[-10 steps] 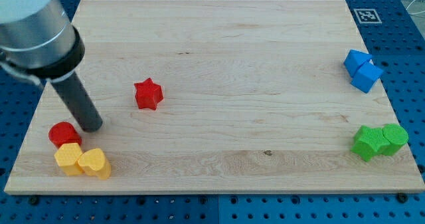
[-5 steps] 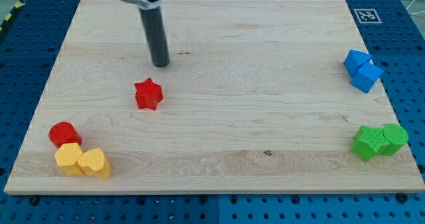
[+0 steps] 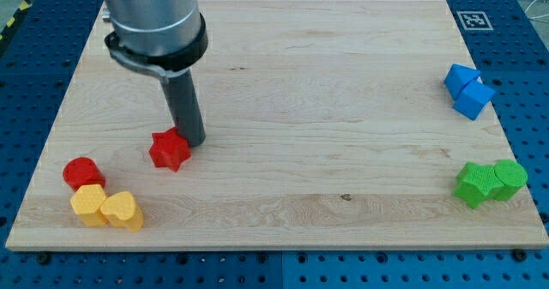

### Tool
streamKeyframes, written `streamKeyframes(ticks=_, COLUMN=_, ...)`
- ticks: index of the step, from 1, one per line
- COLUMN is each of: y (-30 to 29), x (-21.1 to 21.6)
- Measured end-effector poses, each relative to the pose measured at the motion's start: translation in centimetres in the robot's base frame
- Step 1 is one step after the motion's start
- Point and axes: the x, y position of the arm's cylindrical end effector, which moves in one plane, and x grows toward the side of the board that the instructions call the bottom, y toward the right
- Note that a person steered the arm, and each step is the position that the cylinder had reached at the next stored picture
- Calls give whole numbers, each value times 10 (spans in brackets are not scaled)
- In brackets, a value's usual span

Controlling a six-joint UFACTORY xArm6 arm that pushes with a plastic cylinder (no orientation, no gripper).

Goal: Move red star closer to yellow heart

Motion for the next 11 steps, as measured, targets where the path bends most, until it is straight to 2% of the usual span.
streamKeyframes(ticks=1, y=0, x=8)
streamKeyframes(ticks=4, y=-5, x=68)
streamKeyframes(ticks=7, y=9, x=19)
streamKeyframes(ticks=8, y=-6, x=12)
streamKeyframes(ticks=11, y=-57, x=22)
